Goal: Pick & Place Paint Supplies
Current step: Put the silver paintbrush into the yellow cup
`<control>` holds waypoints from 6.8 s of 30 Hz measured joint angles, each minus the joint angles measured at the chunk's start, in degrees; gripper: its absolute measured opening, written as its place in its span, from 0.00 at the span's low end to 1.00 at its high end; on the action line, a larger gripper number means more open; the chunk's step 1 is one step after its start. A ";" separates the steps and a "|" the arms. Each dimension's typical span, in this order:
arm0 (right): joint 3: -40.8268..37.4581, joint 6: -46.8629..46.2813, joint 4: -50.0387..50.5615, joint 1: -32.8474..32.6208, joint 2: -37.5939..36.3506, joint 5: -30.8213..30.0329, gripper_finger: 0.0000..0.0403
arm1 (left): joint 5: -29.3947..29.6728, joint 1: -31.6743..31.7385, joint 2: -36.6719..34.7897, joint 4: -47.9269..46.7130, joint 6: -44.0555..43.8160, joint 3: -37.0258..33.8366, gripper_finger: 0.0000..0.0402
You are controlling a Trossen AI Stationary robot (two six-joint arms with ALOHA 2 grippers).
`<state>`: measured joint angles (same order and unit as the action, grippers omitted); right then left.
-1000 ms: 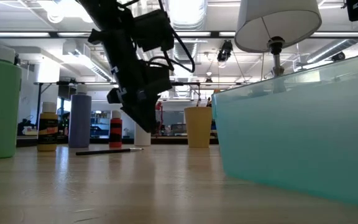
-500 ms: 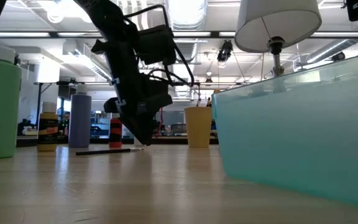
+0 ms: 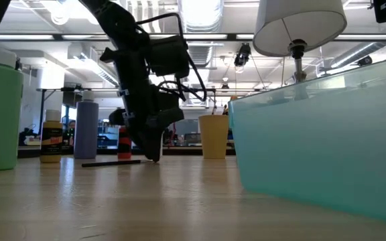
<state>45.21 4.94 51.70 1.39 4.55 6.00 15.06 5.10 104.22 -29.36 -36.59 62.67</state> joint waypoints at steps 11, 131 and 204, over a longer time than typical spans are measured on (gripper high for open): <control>0.01 0.00 0.00 -0.01 0.00 0.00 0.02 | -0.64 0.31 0.00 -0.04 0.47 -0.02 0.21; 0.00 -0.01 0.02 -0.01 -0.01 0.00 0.02 | -3.36 9.47 -4.05 -7.85 34.22 39.63 0.00; 0.00 0.01 0.02 0.00 -0.01 0.00 0.02 | -6.53 13.31 -3.19 29.83 33.56 8.09 0.06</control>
<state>45.21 4.95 51.72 1.39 4.54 6.00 8.54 18.41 101.04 0.47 -3.03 70.76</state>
